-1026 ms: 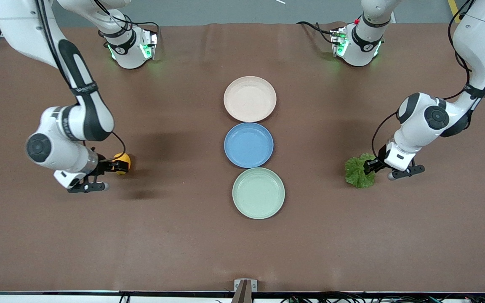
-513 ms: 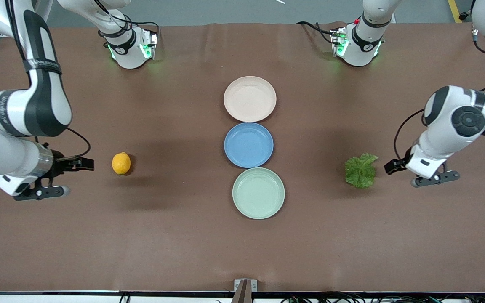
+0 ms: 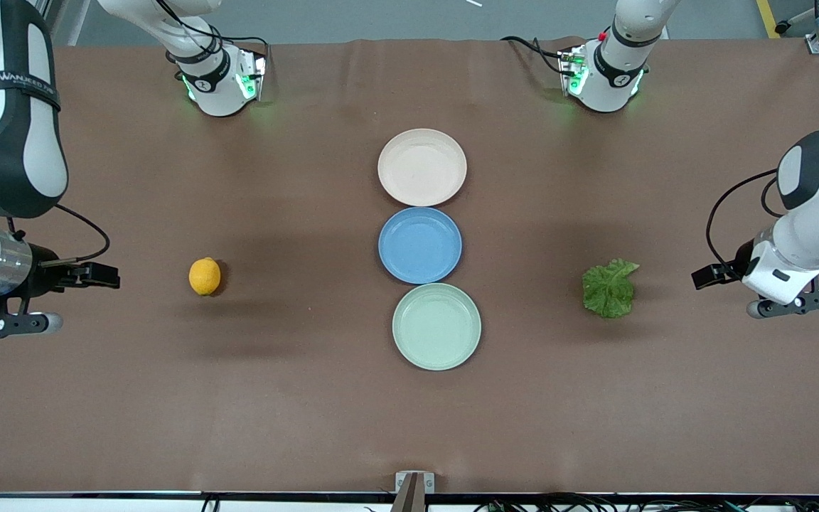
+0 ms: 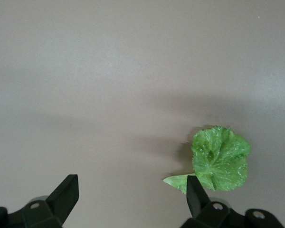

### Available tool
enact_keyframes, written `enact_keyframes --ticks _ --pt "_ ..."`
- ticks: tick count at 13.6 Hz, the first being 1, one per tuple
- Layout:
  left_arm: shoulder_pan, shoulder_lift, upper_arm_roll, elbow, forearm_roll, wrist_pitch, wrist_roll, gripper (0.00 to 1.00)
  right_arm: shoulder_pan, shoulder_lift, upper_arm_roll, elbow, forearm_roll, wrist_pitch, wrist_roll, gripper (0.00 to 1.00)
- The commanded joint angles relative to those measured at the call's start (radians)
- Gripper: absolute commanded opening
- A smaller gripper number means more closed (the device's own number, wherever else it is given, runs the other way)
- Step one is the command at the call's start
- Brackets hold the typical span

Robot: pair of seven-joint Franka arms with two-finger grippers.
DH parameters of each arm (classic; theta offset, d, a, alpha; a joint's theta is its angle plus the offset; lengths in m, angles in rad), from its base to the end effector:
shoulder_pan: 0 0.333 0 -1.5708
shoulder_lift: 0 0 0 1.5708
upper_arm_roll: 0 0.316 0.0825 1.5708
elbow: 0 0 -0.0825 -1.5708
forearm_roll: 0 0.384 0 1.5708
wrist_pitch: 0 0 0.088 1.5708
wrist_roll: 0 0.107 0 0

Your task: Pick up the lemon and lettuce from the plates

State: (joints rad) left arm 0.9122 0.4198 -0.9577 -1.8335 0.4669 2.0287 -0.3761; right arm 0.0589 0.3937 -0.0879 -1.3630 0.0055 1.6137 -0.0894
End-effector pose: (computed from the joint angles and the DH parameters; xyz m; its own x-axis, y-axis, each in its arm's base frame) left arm 0.6184 0.0436 0.3830 0.9886 0.1504 0.0027 0.1502 -0.9857 -0.0762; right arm 0.6616 -0.0090 0.4856 0.9878 0.0623 -0.1430 0.0651 -0.9978 0.0156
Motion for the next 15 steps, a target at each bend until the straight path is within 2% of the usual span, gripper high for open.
enact_keyframes --ticks 1,3,5,8,10,12,14,15 --pt "0.021 0.001 0.008 0.046 -0.059 -0.036 0.099 1.0 -0.01 -0.01 0.011 0.03 0.002 -0.052 0.002 1.0" --pt "0.004 -0.006 0.086 0.101 -0.146 -0.103 0.24 1.0 -0.019 -0.033 0.011 0.021 0.005 -0.089 -0.007 1.0" --pt "-0.077 -0.038 0.179 0.175 -0.207 -0.207 0.305 1.0 -0.021 -0.093 0.011 -0.023 0.005 -0.104 -0.009 1.0" --pt "-0.348 -0.127 0.464 0.22 -0.319 -0.237 0.324 1.0 -0.027 -0.266 0.011 -0.265 0.005 -0.01 -0.009 1.0" --pt "-0.477 -0.177 0.584 0.217 -0.364 -0.239 0.332 1.0 -0.024 -0.399 0.011 -0.452 0.004 0.105 -0.01 1.0" --pt "-0.618 -0.225 0.698 0.212 -0.375 -0.271 0.339 1.0 -0.027 -0.45 0.011 -0.516 0.002 0.143 -0.012 1.0" --pt "-0.779 -0.277 0.853 0.207 -0.424 -0.281 0.338 1.0 -0.027 -0.472 0.011 -0.519 0.002 0.135 -0.012 1.0" --pt "-0.827 -0.3 0.907 0.206 -0.457 -0.3 0.338 1.0 -0.027 -0.486 0.011 -0.522 0.002 0.129 -0.01 1.0"
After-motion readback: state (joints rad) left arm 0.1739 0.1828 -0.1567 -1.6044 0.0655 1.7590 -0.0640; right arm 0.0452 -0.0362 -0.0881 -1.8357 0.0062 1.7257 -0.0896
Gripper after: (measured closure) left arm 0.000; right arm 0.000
